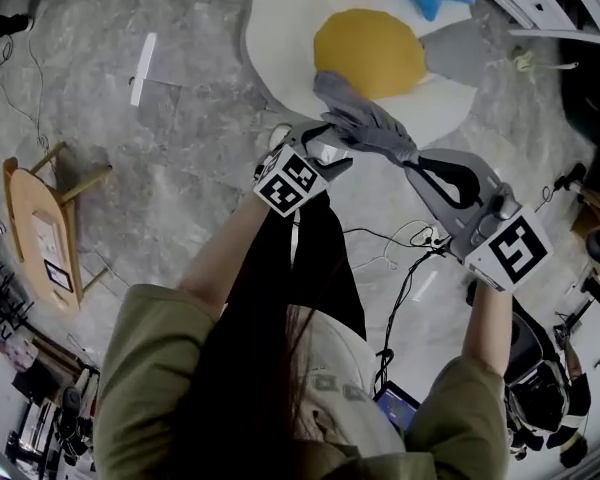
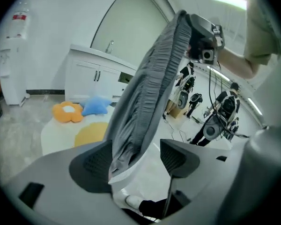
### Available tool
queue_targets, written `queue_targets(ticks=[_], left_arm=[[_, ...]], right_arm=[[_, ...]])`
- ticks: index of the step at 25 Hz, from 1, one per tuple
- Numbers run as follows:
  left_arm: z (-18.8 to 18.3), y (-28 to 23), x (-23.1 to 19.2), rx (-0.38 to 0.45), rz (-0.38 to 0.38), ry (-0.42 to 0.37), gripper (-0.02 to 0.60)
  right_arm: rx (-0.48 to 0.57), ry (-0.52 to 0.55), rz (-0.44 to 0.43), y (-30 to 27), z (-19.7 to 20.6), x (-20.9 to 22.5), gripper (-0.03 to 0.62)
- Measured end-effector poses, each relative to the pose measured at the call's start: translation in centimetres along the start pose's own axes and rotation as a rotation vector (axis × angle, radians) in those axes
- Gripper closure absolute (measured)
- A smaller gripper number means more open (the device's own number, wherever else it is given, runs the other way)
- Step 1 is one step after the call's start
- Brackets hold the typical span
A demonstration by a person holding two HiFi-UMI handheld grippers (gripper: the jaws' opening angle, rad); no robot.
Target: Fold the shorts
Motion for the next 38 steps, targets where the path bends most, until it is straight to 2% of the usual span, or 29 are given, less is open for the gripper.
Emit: queue_targets(ticks=[4,6,9,11,16,19,20,21,22,23,25,27,29,34,38], left_arm=[[-1.8,0.3,0.1,0.077,-0.017,0.122,0.273],[-3.0,-0.1,0.4,0.124,-0.033,0.181,0.273],[-4.2,-0.8,-0.4,0.198,-0.105,0.321,0.273],[-4.6,-1.2,-1.2,0.194,-0.157,0.358,0.273],[-5.2,-3.2,-3.3,0.107,-0.245,0.249,0.273],[-6.1,-3.2,-4.5,0.098,-0.273,0.164,0.277],[-6.4,-2.9,-4.6,0.091,-0.278,0.108,0.311],[-6.4,-2.6,-4.5,0.077,-0.281,0.047,0.392],[-6.4,-2.2,-4.4,0.058,-0.281,-0.008,0.445],[-6.2,-1.8,-4.4,0.034,-0.281,-0.052,0.469],[-6.3,-1.2,-4.6,-0.017,-0.284,-0.113,0.476],[-6.9,-0.5,-5.1,-0.06,-0.299,-0.146,0.482],[-7.7,0.8,-5.7,-0.094,-0.314,-0.169,0.485],[-10.8,3.7,-6.1,-0.172,-0.35,-0.24,0.492],[-14.3,4.1,-7.6,-0.226,-0.41,-0.285,0.494]], right_arm=[[0.048,-0.071,0.05,-0.2,-1.5,-0.8,0.574],[0.04,-0.1,0.079,-0.1,-1.6,-1.0,0.574],[0.055,-0.166,0.109,0.2,-1.7,-1.1,0.574],[0.081,-0.208,0.127,0.7,-1.9,-1.2,0.574],[0.159,-0.288,0.139,2.8,-2.4,-0.3,0.574],[0.183,-0.344,0.14,4.1,-1.9,1.2,0.574],[0.193,-0.369,0.142,4.4,-1.6,1.6,0.574],[0.205,-0.396,0.144,4.8,-1.2,1.8,0.574],[0.22,-0.429,0.145,5.1,-0.7,2.0,0.574],[0.236,-0.469,0.144,5.5,0.0,2.3,0.574],[0.249,-0.558,0.153,6.5,1.8,3.7,0.574],[0.207,-0.629,0.192,7.5,4.0,5.8,0.574],[0.116,-0.67,0.245,8.0,6.2,7.4,0.574],[-0.143,-0.682,0.355,8.0,10.8,10.0,0.574],[-0.19,-0.688,0.352,7.3,12.3,13.2,0.574]])
Point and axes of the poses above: the fingertips, and each gripper's own axes: y backward along the fingers, x to its right, z out of its underside, the point moved 10 cm from there along y, backward along the fingers, and after that the axes turned 11 degrees about -x, right-handed, at the moved point
